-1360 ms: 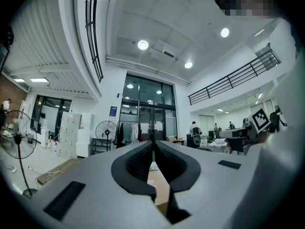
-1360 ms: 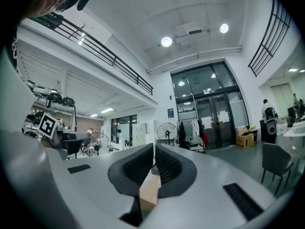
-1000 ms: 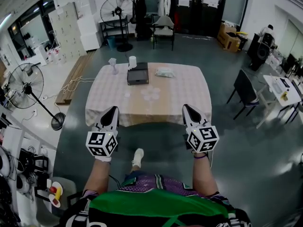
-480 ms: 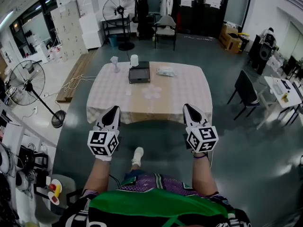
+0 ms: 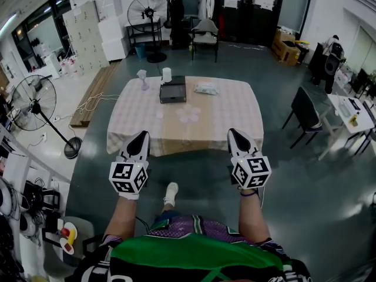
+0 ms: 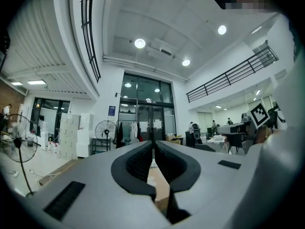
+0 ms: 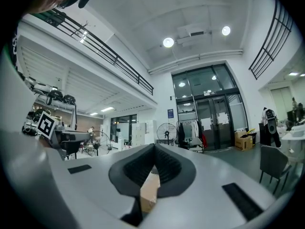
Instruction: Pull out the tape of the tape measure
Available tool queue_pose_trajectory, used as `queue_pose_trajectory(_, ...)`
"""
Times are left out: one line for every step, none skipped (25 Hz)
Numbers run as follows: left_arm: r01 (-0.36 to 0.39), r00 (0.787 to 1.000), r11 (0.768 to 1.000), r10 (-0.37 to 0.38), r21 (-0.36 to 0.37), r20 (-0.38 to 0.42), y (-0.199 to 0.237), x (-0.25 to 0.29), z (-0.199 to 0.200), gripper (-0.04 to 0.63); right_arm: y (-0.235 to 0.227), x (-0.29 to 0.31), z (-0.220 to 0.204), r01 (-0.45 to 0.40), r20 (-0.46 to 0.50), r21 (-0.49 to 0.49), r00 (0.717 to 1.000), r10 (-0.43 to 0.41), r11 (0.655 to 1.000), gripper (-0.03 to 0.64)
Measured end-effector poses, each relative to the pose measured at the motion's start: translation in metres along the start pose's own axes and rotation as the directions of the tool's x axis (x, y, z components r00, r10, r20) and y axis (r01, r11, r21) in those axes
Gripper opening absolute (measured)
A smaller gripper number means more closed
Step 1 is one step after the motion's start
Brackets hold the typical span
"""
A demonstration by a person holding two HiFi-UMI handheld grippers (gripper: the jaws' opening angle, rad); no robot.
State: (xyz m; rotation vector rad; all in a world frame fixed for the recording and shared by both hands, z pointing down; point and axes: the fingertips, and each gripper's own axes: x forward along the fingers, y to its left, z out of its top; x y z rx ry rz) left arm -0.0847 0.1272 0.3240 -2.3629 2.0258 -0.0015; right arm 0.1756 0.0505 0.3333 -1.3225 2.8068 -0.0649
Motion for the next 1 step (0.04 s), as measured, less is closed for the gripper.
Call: queue_pose_trajectory(0.000,1.000,1.000,0.000,0.001,0.000,0.0000,-0.0004,-0.0002,0.035,0.0004,-0.0003,0.0000,0.000,0.001,0.000,1.000,0.000,1.000,0.005)
